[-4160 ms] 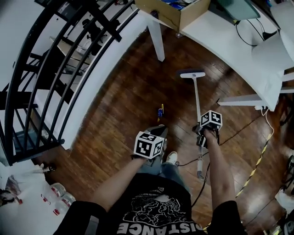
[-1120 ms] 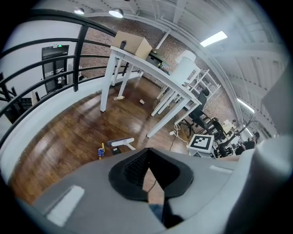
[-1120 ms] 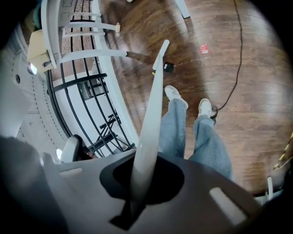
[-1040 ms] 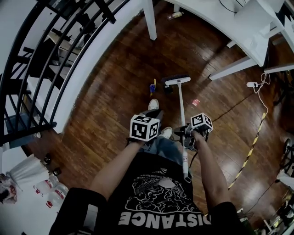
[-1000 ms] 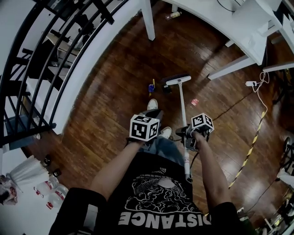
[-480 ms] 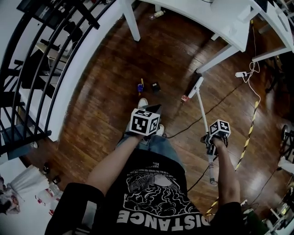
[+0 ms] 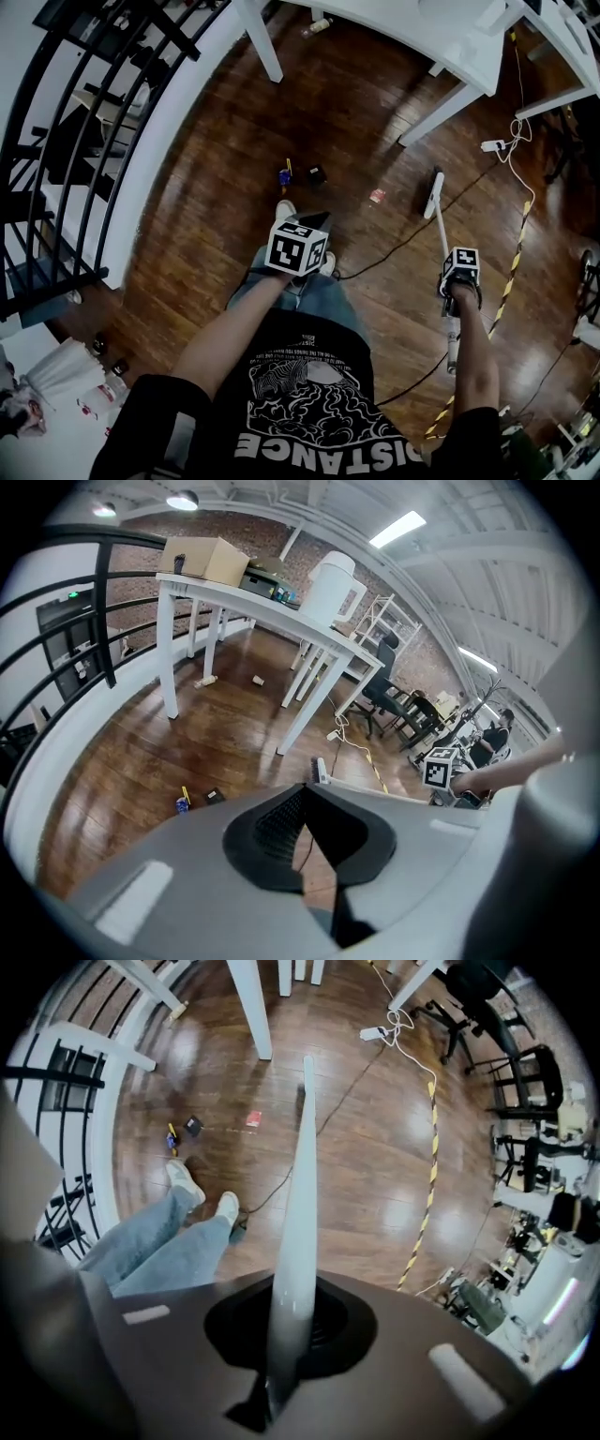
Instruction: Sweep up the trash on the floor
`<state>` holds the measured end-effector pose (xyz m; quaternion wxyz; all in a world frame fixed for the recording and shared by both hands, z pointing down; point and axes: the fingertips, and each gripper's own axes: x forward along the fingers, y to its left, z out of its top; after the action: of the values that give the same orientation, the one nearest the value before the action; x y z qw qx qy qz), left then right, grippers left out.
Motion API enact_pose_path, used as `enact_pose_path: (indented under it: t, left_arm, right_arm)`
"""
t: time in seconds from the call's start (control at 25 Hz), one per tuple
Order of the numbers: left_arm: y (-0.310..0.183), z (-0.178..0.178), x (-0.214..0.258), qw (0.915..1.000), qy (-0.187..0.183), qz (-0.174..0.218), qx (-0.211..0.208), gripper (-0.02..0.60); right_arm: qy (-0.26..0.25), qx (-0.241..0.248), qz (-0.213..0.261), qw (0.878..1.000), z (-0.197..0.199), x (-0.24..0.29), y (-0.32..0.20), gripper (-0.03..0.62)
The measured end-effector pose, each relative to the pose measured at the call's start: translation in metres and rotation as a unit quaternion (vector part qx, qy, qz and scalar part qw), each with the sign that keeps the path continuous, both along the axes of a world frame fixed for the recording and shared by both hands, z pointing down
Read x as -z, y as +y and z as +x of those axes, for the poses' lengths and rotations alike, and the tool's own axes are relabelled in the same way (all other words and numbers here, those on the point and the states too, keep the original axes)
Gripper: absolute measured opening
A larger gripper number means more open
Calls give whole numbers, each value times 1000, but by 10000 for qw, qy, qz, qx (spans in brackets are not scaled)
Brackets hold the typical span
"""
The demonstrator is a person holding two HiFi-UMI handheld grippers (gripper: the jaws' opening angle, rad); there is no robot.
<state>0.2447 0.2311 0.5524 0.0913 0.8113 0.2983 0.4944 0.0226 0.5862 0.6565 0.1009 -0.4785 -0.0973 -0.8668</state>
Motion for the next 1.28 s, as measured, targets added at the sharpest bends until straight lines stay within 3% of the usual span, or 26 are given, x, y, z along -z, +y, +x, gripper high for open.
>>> enact_pose_path:
  t: [0.16,0.4,0.56,0.68,0.92,1.28]
  left_arm:
    - [-12,-6,-3,9999,-63,110,75,6]
    - [-34,-12,-5,9995,-122,164,259,6]
    - [-53,-17,-5,9991,-167,133,379,6]
    - [-75,-21,-9,9985,-228,101,479,6]
    - [-124,-25,-14,9971,-348,-32,676,6]
    - [-209,-14,-17,9942,-447,-213,952,6]
  right_arm:
    - [-274,509,-211,9981,-6,-4,-3,0]
    - [-327,1295,-54,9910,0,-21,-42,0]
    - [-449,1499,154,9876,-3,-24,-88,0]
    - [-366,1369,222,9897,-1,-30,-123,0]
    - [-365,617,520,9961,6,-21,-207,0]
    - [-259,-119,830,9961,34,-13,-328,0]
